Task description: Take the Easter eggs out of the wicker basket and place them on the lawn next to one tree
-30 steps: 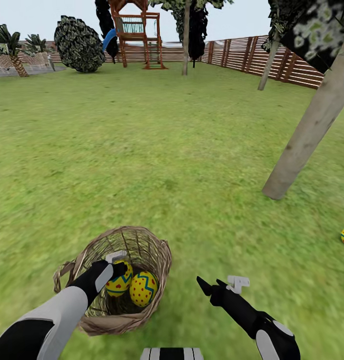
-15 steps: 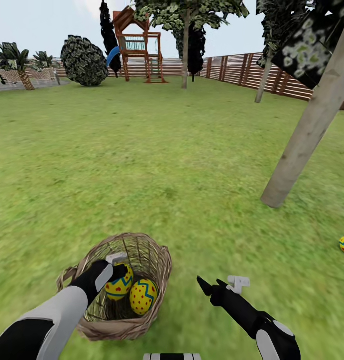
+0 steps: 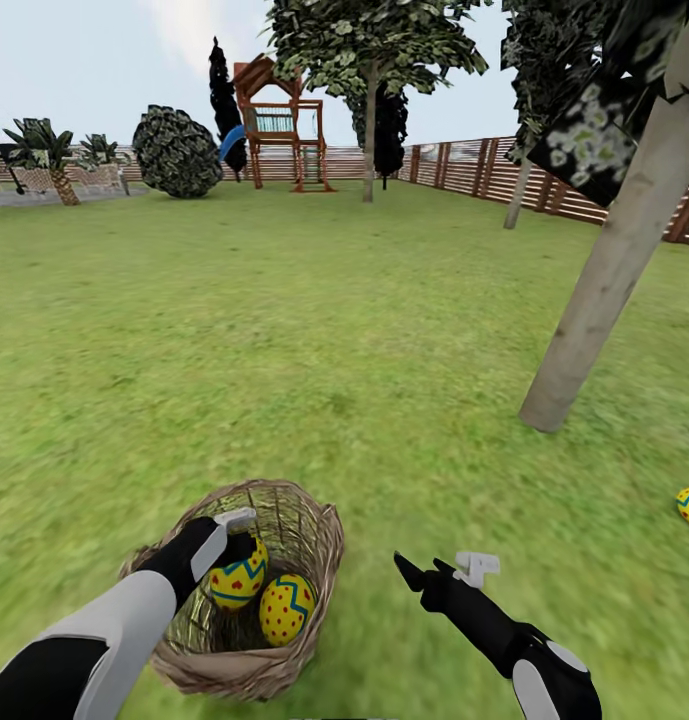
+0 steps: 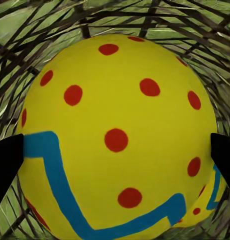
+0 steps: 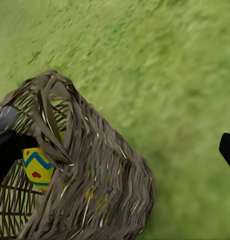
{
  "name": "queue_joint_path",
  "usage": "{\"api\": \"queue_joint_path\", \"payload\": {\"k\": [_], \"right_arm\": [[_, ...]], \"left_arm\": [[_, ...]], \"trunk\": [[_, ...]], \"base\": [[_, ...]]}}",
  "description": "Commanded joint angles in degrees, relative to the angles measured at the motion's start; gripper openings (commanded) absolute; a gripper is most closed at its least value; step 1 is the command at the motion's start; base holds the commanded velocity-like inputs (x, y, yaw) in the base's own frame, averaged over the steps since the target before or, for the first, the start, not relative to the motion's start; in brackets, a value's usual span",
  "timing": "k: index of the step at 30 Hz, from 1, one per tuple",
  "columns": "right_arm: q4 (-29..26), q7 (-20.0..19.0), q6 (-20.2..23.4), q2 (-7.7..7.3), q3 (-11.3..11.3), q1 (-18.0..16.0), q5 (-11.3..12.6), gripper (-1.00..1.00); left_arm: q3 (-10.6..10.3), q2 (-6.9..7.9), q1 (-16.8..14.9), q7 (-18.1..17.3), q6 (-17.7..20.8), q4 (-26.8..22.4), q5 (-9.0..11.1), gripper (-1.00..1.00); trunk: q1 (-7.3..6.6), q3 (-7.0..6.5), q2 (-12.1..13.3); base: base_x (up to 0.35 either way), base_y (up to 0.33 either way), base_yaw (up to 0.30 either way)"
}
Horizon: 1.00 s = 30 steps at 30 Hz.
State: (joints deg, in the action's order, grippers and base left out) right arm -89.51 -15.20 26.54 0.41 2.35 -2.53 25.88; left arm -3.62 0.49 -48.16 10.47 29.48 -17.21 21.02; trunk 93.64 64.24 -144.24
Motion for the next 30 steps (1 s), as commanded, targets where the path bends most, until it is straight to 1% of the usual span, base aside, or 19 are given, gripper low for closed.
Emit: {"api": "queue_joint_path", "payload": {"k": [1, 8, 12, 16, 19, 22, 30], "right_arm": [[0.0, 0.0, 0.4, 0.03, -0.1, 0.0, 0.3, 1.00], [0.0, 0.0, 0.4, 0.06, 0.0, 0.0, 0.2, 1.00], [0.0, 0.0, 0.4, 0.09, -0.1, 0.0, 0.1, 1.00], [0.0, 0.0, 0.4, 0.07, -0.1, 0.0, 0.1, 1.00], [0.0, 0.0, 0.4, 0.07, -0.1, 0.0, 0.1, 1.00], [0.0, 0.0, 0.3, 0.04, -0.1, 0.0, 0.2, 1.00], [0.0, -0.1, 0.4, -0.11, -0.2, 0.0, 0.4, 1.00]], "left_arm": [[-0.4, 0.04, 0.0, 0.4, 0.9, -0.5, 0.6, -1.00], [-0.3, 0.10, 0.0, 0.4, 7.6, -4.1, 0.6, -1.00], [-0.3, 0.05, 0.0, 0.4, 9.5, -4.6, 0.6, -1.00], [-0.3, 0.11, 0.0, 0.4, 13.3, -6.5, 0.6, -1.00], [-0.3, 0.06, 0.0, 0.4, 14.6, -6.9, 0.6, -1.00], [-0.3, 0.00, 0.0, 0.4, 17.2, -8.1, 0.6, -1.00], [-0.2, -0.35, 0.0, 0.4, 19.4, -9.3, 0.7, -1.00]], "trunk": [[-0.03, -0.18, 0.0], [-0.21, -1.73, 0.1], [-0.32, -2.62, 0.1], [-0.42, -3.50, 0.2], [-0.50, -4.17, 0.2], [-0.57, -4.83, 0.3], [-0.78, -6.60, 0.4]], "base": [[0.000, 0.000, 0.000], [0.000, 0.000, 0.000], [0.000, 0.000, 0.000], [0.000, 0.000, 0.000], [-0.017, 0.000, 0.000], [-0.192, 0.000, 0.000], [-0.127, 0.000, 0.000]]}}
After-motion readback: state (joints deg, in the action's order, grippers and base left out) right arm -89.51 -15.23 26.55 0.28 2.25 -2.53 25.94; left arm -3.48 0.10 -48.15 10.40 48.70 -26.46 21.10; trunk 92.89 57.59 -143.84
